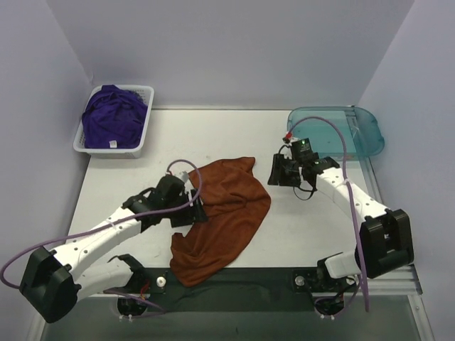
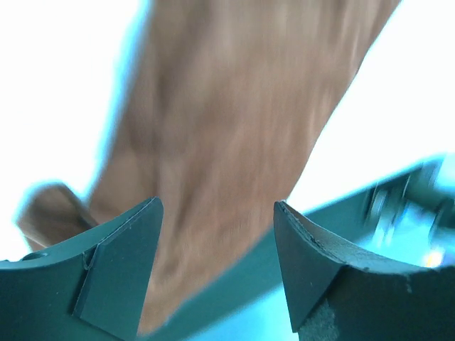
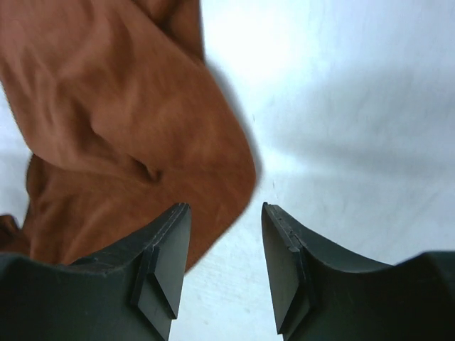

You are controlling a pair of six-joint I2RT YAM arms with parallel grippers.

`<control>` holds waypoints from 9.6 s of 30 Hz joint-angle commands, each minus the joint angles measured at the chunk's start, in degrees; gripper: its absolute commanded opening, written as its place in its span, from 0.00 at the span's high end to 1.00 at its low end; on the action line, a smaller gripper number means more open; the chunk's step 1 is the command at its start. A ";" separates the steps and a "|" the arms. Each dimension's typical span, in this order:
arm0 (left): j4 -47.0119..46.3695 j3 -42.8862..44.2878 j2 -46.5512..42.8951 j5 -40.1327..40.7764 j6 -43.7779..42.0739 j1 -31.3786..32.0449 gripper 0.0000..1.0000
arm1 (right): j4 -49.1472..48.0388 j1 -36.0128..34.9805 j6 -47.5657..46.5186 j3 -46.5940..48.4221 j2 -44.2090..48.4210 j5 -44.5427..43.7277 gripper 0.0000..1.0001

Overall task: Fold and stack the towels
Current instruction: Flatten out the crumpled towel, then fold the towel

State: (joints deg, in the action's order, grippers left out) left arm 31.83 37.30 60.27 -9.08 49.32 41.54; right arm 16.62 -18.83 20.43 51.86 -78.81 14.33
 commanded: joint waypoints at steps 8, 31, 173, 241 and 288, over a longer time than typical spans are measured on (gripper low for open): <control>-5.91 19.53 23.18 13.39 -13.10 -18.68 0.27 | -5.55 0.02 -4.96 21.59 -18.56 -1.67 0.68; -4.85 35.12 52.32 15.41 -17.24 -19.57 0.46 | -7.57 0.02 0.23 38.32 -44.41 4.56 0.64; -5.92 72.86 53.76 26.75 -31.93 -27.30 0.07 | -13.64 3.45 -9.18 47.22 -31.53 -10.46 0.19; -1.42 7.88 22.00 24.02 -6.61 6.89 0.99 | -7.83 -20.72 23.69 3.33 -7.31 -12.57 0.57; 1.30 8.23 23.13 21.83 -9.15 6.80 1.00 | 1.82 -17.73 26.43 -4.56 -2.24 -14.68 1.00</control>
State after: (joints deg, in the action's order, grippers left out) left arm 31.75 44.82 83.79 14.48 41.17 48.03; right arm 11.44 -36.88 51.46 49.95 -83.61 -1.08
